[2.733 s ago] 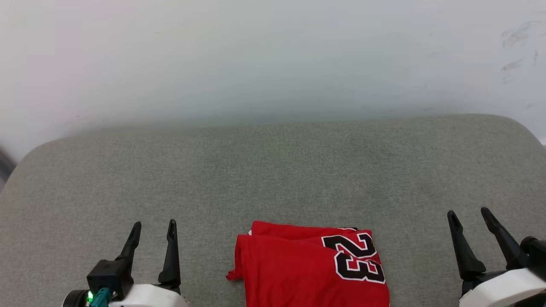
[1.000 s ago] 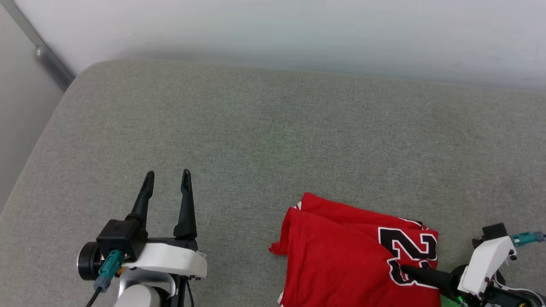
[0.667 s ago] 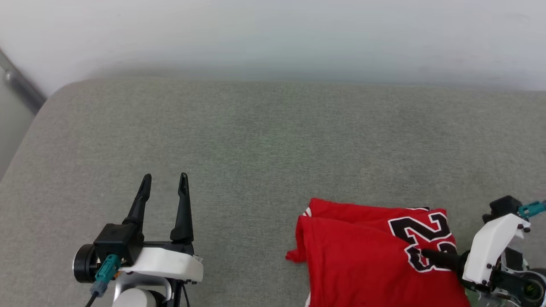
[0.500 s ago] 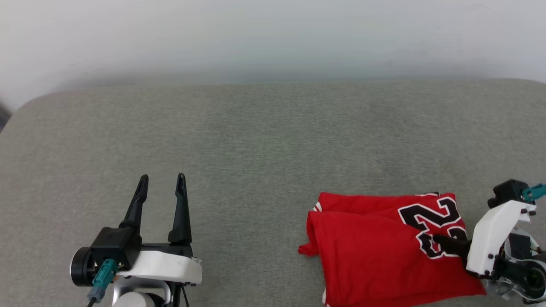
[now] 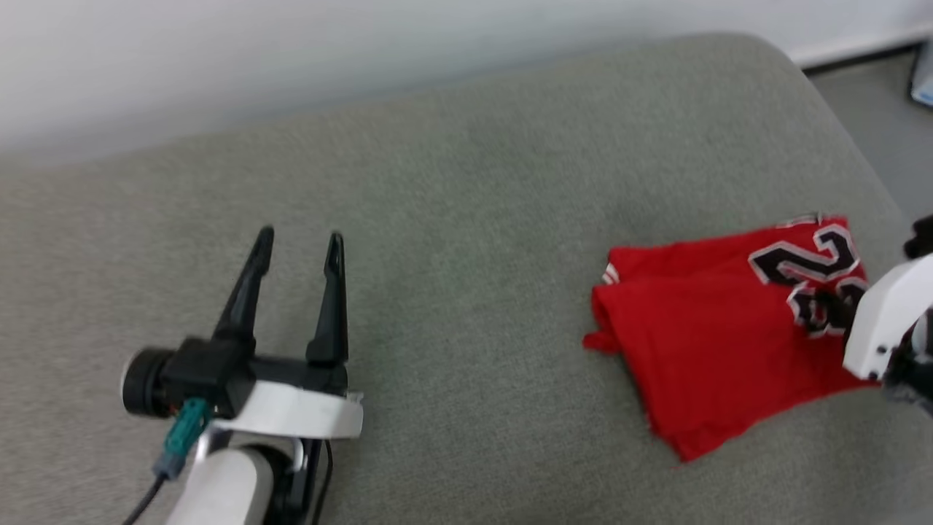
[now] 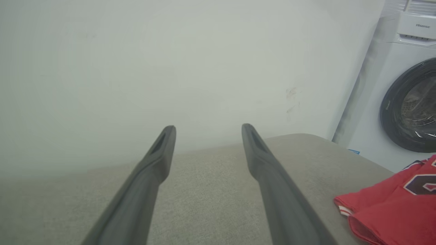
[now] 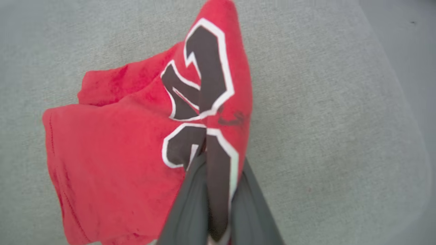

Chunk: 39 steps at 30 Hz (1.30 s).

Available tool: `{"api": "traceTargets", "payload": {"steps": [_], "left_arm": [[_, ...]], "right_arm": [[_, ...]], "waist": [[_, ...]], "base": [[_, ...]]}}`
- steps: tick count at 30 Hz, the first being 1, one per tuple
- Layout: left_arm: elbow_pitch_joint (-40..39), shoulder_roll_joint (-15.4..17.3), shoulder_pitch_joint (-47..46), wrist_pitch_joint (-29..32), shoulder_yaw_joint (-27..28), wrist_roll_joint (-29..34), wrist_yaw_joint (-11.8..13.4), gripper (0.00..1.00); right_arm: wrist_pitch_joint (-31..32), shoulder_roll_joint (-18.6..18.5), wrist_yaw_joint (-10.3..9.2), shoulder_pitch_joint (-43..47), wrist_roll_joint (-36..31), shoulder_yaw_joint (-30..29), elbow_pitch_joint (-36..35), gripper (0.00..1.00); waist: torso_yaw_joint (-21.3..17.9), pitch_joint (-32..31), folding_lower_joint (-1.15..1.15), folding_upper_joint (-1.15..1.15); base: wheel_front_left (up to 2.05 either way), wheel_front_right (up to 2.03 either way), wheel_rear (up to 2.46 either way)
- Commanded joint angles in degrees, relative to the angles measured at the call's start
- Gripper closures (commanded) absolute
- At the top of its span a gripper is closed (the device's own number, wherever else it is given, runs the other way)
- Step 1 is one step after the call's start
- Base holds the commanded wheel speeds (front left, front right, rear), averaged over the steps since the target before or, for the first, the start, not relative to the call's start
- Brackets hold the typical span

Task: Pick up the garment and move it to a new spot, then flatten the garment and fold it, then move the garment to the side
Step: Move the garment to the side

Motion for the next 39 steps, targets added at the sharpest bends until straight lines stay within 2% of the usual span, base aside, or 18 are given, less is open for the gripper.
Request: {"api": "traceTargets", "payload": {"steps": [1, 7, 14, 17, 20, 21, 22, 23, 30, 35, 39], "left_arm": [[-0.69, 0.73, -2.14, 0.63, 0.04, 0.63, -0.32, 0.0], [-3.25, 2.51, -8.53, 3.0, -0.97, 2.9, -1.39, 0.0], [-7.15, 5.03, -12.22, 5.85, -1.18, 4.83, -2.03, 0.0], [-8.74, 5.96, -12.73, 7.09, -1.0, 5.38, -1.82, 0.0], [-9.81, 6.67, -13.02, 7.72, -0.89, 5.78, -1.64, 0.0], [-10.0, 6.87, -13.03, 8.02, -0.85, 5.85, -1.62, 0.0], [-10.18, 7.01, -13.05, 8.32, -0.88, 5.79, -1.61, 0.0], [-10.22, 7.17, -13.0, 8.43, -0.9, 5.73, -1.65, 0.0], [-8.57, 7.39, -11.4, 8.45, -0.58, 4.59, -1.52, 0.0], [-6.41, 6.57, -9.62, 6.65, -0.4, 3.48, -1.12, 0.0], [-3.87, 4.96, -7.1, 4.32, -0.44, 1.5, -0.91, 0.0]], "right_arm": [[-1.82, -0.13, -0.02, -2.8, -0.87, -0.79, 1.36, 1.0], [-9.22, -1.77, -0.02, -10.51, -4.04, -5.16, 7.88, 1.0], [-15.55, -5.91, -0.02, -17.38, -6.67, -11.57, 13.83, 1.0], [-16.98, -6.1, -0.02, -19.02, -7.42, -13.57, 15.93, 1.0], [-18.59, -4.64, -0.02, -19.95, -8.14, -14.54, 18.39, 1.0], [-19.71, -4.3, -0.02, -20.21, -8.59, -14.37, 18.93, 0.76], [-20.74, -3.93, -0.02, -20.2, -9.47, -13.93, 19.64, 0.44], [-21.61, -3.31, -0.02, -20.2, -9.96, -13.64, 20.39, 0.0], [-27.6, -1.35, -0.02, -20.13, -13.46, -10.79, 24.12, 0.0], [-31.32, -2.69, -0.03, -17.67, -15.64, -9.17, 24.62, 0.0], [-32.23, -3.34, -0.02, -14.48, -17.27, -6.28, 22.42, 0.0]], "waist": [[-3.32, 6.06, 0.0, 0.0], [-3.24, 14.03, 0.0, 0.0], [-3.04, 20.14, 0.0, 0.0], [-3.21, 22.02, 0.0, 0.0], [-3.55, 23.02, 0.0, 0.0], [-3.69, 23.19, 0.0, 0.0], [-3.84, 23.32, 0.0, 0.0], [-4.04, 23.33, 0.0, 0.0], [-5.44, 20.24, 0.0, 0.0], [-5.08, 14.78, 0.0, 0.0], [-3.78, 9.48, 0.0, 0.0]], "base": [[0.0, 0.0, 0.0], [0.0, 0.0, 0.0], [0.0, 0.0, 0.0], [0.0, 0.0, 0.0], [0.0, 0.0, 0.0], [0.0, 0.0, 0.0], [0.0, 0.0, 0.0], [0.0, 0.0, 0.0], [0.0, 0.0, 0.0], [0.0, 0.0, 0.0], [0.0, 0.0, 0.0]]}}
